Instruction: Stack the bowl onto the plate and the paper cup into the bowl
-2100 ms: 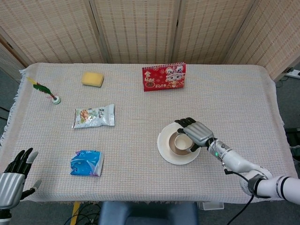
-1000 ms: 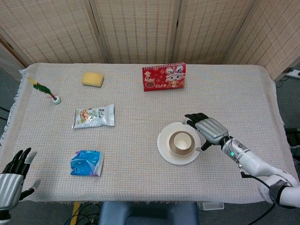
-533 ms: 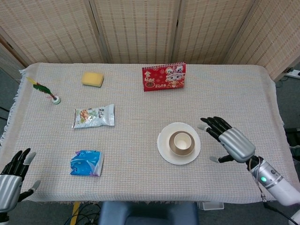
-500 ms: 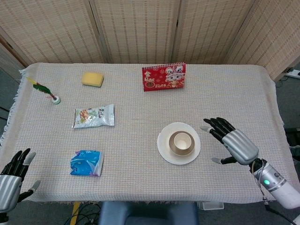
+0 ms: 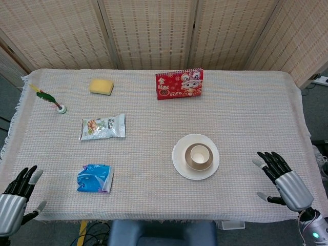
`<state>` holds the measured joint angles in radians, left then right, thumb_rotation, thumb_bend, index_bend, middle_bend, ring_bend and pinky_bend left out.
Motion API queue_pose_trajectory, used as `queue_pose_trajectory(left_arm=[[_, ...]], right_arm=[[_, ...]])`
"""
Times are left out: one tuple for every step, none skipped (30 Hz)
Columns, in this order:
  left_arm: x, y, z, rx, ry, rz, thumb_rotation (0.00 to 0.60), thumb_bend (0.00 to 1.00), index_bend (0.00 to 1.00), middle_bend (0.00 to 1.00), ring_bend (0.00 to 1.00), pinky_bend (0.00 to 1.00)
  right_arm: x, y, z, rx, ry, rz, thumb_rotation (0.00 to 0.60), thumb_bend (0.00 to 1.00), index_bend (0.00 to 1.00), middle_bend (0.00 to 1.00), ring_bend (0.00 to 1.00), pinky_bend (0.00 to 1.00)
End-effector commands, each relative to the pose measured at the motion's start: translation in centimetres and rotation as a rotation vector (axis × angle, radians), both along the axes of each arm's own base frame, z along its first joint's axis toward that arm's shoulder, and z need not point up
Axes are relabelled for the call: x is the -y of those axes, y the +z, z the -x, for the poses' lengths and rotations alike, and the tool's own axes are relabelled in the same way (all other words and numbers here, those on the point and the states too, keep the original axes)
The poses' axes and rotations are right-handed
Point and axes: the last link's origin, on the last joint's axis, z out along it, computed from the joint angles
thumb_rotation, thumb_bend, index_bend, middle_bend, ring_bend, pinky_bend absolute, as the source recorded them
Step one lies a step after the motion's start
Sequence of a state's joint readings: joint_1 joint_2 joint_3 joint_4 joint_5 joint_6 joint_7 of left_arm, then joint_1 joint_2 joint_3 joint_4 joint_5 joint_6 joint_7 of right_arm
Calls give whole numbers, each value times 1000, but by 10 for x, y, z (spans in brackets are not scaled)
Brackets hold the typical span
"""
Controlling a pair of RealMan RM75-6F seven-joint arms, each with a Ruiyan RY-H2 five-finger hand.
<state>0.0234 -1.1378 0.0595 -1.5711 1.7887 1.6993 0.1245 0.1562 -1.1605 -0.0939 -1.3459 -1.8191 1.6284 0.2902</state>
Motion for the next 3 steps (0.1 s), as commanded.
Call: queue_pose_trajectory(left_arm=[[4,-1,-1,-3,-7,1,600,276,0,69,8,285],[5,0,-1,-2,-7,-2,600,276,0,69,8,285],[6,1,-1,1,-6,-4,600,276,0,69,8,285]], right_arm=[[-1,-3,-2,1,7,-4,600,87,94,0,0,0],[-1,-4,-3,1,9,-7,600,87,94,0,0,0],[-1,-6,-4,-1,11,-12,600,87,94,0,0,0]])
